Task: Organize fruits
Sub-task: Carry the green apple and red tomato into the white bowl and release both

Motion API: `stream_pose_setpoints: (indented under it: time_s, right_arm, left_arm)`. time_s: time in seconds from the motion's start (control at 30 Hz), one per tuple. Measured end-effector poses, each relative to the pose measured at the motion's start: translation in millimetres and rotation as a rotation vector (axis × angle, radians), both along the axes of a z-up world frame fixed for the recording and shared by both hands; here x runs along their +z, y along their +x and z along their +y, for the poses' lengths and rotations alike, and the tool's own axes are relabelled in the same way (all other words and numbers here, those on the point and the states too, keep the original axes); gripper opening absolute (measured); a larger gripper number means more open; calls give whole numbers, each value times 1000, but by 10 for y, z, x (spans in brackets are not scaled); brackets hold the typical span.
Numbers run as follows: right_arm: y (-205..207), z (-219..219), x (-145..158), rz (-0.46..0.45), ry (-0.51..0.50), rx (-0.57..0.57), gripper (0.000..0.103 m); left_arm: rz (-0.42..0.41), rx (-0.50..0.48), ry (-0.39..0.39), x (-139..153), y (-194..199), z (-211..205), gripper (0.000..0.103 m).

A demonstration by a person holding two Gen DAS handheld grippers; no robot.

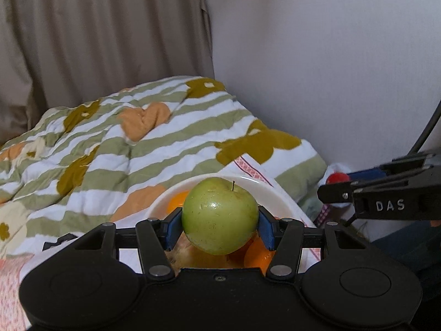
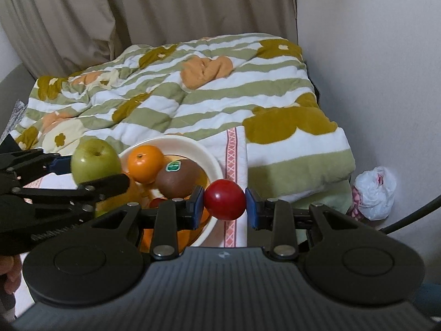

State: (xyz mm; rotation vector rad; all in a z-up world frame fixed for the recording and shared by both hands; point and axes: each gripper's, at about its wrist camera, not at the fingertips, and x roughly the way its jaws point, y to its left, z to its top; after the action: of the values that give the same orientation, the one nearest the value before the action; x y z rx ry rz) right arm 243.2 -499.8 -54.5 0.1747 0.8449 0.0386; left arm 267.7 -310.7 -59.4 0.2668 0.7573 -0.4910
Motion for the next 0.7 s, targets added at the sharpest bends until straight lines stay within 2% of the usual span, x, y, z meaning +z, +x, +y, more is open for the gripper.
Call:
stream_pose_setpoints:
  time_s: [0.37, 0.43, 0.47, 0.5, 0.57, 0.7]
  right_arm:
    - [246, -107, -103, 26, 10, -37, 47]
    - [273, -101, -109, 28, 7, -41, 47]
    - [278, -97, -111, 28, 5, -44, 47]
    - [287, -96, -108, 27, 4, -47, 47]
    - [294, -100, -102, 25, 9, -51, 47]
    - [317, -76, -85, 21, 27, -44, 47]
  left_arm:
    - [53, -54, 69, -312, 179, -199, 60]
    - [17, -54, 67, -281, 146, -193, 69]
    - [-5, -53, 65, -248, 139, -188, 87]
    - [-27, -51, 57, -207, 121, -174, 99]
    - [-60, -43, 38, -124, 80, -112, 100]
    - [-31, -1, 18, -34, 100, 29, 101]
